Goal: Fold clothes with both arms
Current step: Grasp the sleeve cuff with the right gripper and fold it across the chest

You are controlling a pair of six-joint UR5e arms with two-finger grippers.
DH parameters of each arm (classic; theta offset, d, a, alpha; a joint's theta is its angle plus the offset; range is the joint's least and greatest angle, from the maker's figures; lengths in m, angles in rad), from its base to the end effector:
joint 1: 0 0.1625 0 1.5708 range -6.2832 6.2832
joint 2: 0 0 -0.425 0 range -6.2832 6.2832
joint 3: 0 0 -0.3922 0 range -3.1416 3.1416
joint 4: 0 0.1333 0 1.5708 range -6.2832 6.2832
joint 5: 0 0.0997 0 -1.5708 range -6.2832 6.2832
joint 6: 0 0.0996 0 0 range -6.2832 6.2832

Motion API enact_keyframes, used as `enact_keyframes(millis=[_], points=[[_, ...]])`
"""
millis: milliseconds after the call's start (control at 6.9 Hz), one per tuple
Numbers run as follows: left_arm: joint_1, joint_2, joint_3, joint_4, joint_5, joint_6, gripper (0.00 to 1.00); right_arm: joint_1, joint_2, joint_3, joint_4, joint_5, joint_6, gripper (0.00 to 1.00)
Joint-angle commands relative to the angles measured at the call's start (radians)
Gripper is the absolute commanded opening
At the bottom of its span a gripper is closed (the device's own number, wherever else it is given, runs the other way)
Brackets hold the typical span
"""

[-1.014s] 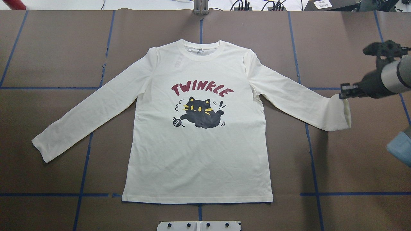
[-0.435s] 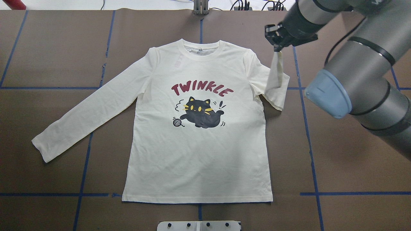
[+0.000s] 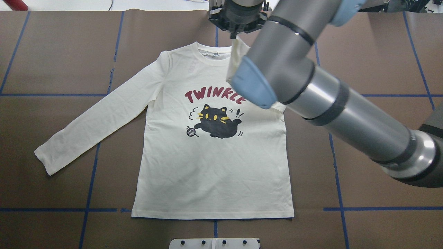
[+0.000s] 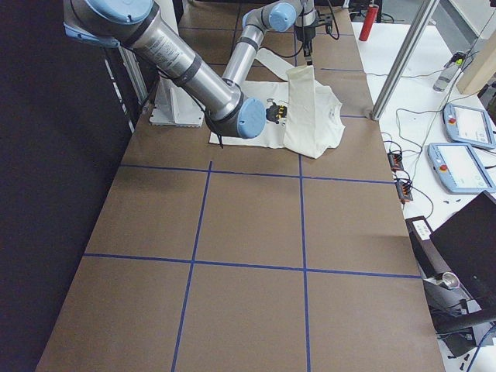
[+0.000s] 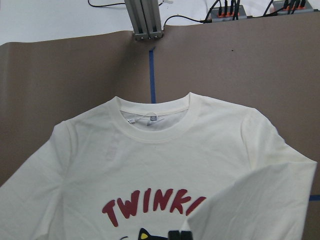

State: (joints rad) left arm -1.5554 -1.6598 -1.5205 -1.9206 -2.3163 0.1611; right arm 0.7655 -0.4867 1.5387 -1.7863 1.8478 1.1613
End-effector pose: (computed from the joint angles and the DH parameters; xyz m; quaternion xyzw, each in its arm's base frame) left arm -0.0573 -0.5506 0.6006 0.2053 0.3433 0.1506 0.9041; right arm -0.4370 -0.5671 0.0109 0.1180 -0.4047 0.1051 0.9007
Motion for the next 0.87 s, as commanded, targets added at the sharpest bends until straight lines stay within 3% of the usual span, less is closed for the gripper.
enact_keyframes(millis=[0, 145, 290, 435, 580, 725], points=[[0.0, 0.0, 0.0, 0.0, 0.0, 0.0, 1.0, -0.159, 0.193, -0.361, 0.19, -0.181, 0.195, 0.0], [-0.002, 0.002, 0.0, 0.002, 0.0, 0.0, 1.0, -0.231, 0.194, -0.406, 0.224, -0.302, 0.246, 0.0], [-0.002, 0.003, 0.0, 0.0, 0.0, 0.0, 1.0, -0.262, 0.212, -0.498, 0.328, -0.353, 0.309, 0.0], [-0.003, 0.003, 0.0, 0.0, 0.0, 0.0, 1.0, -0.267, 0.249, -0.573, 0.367, -0.354, 0.348, 0.0], [-0.003, 0.003, 0.0, 0.0, 0.0, 0.0, 1.0, -0.267, 0.258, -0.577, 0.369, -0.354, 0.371, 0.0], [-0.003, 0.003, 0.0, 0.0, 0.003, 0.0, 1.0, -0.267, 0.26, -0.578, 0.366, -0.352, 0.38, 0.85]])
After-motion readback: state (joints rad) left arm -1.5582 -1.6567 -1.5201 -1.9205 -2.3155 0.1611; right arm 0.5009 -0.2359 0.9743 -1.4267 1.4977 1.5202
